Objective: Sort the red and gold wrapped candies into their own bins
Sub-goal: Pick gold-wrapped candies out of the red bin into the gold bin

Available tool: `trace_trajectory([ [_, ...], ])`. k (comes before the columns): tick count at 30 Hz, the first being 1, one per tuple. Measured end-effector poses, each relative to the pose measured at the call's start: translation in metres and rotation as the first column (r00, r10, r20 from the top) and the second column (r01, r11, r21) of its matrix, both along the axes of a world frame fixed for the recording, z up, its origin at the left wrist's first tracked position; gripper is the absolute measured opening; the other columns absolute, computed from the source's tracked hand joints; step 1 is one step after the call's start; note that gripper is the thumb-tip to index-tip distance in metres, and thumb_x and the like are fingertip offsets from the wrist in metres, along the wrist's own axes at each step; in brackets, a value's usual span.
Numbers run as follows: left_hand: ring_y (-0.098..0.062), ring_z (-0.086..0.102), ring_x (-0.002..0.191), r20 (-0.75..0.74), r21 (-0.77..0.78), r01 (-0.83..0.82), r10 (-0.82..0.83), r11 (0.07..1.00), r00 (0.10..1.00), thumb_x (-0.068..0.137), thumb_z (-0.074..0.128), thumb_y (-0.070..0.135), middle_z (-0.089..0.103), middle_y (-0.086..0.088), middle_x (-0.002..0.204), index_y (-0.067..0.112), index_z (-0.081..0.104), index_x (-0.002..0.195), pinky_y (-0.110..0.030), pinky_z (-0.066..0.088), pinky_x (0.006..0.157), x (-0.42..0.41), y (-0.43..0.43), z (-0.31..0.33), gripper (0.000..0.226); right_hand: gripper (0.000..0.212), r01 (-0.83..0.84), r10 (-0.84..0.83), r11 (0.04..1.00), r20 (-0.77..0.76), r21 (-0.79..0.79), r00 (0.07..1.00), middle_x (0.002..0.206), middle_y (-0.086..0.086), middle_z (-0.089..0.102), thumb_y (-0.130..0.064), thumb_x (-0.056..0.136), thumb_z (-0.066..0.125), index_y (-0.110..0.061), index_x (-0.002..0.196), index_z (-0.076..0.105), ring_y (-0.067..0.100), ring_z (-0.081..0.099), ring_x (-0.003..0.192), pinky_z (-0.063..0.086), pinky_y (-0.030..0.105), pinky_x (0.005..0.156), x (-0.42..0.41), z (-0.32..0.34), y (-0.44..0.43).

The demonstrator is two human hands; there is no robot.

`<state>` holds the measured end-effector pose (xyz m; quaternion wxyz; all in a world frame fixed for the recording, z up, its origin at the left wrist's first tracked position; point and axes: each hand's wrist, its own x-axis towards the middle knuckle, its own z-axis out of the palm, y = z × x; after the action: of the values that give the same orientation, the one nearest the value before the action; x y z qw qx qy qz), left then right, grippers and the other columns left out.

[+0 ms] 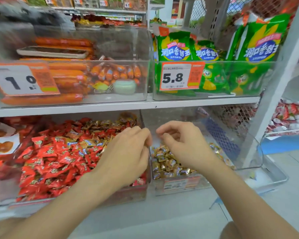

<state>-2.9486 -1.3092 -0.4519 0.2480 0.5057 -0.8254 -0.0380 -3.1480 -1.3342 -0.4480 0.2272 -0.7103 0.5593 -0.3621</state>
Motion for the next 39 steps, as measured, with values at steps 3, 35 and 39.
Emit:
trace_trajectory([
  [3,-0.021,0.059,0.106,0.032,0.086,-0.21,0.208,0.974,0.978,0.085,0.049,0.001,0.063,0.006,0.104,0.028,0.066,0.105,-0.043,0.05,0.093,0.061,-0.013,-0.007,0.038,0.023,-0.145,0.14,0.988,-0.096,-0.048,0.985,0.088,-0.016,0.076,-0.011,0.095,0.064,-0.028,0.1,0.078,0.0,0.069,0.08,0.054,0.015,0.078,0.043,0.005,0.005],
  [35,-0.01,0.067,0.084,-0.02,0.244,-0.279,0.293,0.929,0.956,0.089,0.078,0.013,0.07,0.006,0.09,0.031,0.076,0.087,-0.03,0.057,0.082,0.177,-0.066,-0.011,0.018,0.022,-0.291,0.353,0.933,-0.392,0.209,0.85,0.104,-0.003,0.078,-0.031,0.1,0.067,-0.019,0.112,0.08,0.013,0.066,0.092,0.051,0.028,0.085,0.171,-0.031,-0.077],
  [39,-0.008,0.066,0.084,0.049,0.28,-0.262,0.259,0.923,0.965,0.095,0.065,0.005,0.069,0.003,0.096,0.03,0.078,0.095,-0.027,0.055,0.08,0.188,-0.055,-0.005,0.029,0.023,-0.263,0.337,0.932,-0.328,0.248,0.883,0.08,-0.001,0.068,-0.027,0.106,0.053,-0.013,0.107,0.072,0.011,0.059,0.068,0.046,0.027,0.063,0.166,-0.022,-0.074],
])
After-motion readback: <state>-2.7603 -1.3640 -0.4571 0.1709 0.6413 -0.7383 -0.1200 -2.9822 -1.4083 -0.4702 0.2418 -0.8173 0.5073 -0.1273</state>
